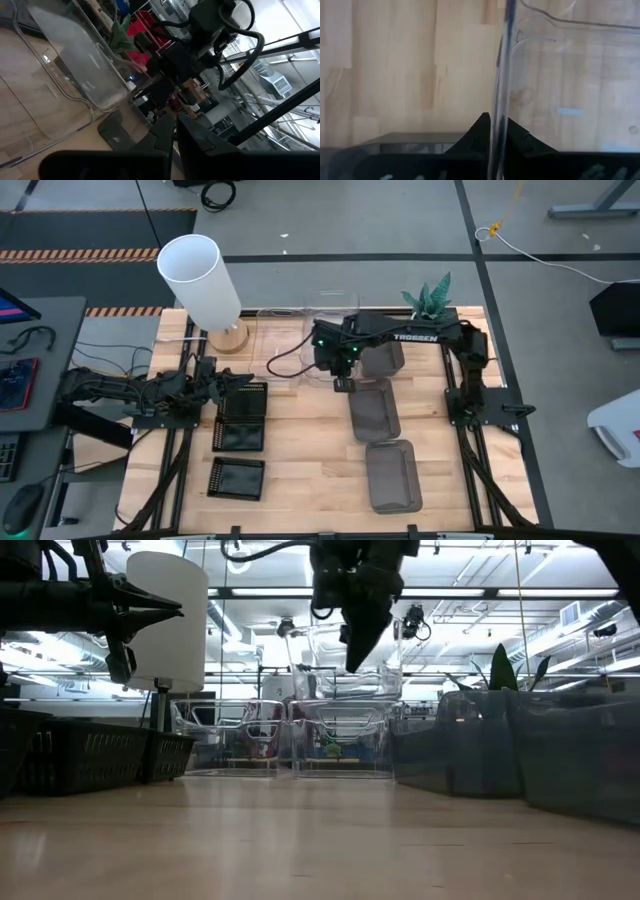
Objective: Stack baskets by color
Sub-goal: Stack the bottom transparent bin on top of the top right transparent bin, then stack the left transparent bin on top of the right transparent bins
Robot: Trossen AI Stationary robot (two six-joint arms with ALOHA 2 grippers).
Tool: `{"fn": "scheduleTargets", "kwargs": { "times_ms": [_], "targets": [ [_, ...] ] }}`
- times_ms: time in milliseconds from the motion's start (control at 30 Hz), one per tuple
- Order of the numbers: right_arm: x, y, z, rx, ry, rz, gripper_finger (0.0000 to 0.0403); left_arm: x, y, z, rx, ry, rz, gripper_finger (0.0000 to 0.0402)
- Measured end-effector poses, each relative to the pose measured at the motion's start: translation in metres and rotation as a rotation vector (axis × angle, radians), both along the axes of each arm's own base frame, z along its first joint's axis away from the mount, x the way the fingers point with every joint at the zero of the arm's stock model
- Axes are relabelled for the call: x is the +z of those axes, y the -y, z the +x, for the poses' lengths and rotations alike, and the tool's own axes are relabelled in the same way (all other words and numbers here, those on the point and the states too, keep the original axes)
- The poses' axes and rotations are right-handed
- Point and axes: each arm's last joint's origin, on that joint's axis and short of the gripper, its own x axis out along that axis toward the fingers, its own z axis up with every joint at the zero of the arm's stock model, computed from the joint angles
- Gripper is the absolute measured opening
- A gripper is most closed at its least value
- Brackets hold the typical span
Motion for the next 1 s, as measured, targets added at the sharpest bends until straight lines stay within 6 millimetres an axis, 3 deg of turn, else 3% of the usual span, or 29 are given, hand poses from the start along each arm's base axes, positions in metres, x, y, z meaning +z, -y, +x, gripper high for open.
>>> {"fn": "scheduleTargets", "kwargs": {
  "times_ms": [367, 1000],
  "targets": [
    [-0.022, 0.003, -0.013, -0.053, 0.049, 0.049, 0.0060, 0.000, 0.000, 0.000, 0.000, 0.000, 0.000, 0.0032],
    [-0.023, 0.005, -0.012, -0.093, 0.066, 0.155, 0.0131, 0.000, 0.000, 0.000, 0.000, 0.000, 0.000, 0.0030]
  ]
}}
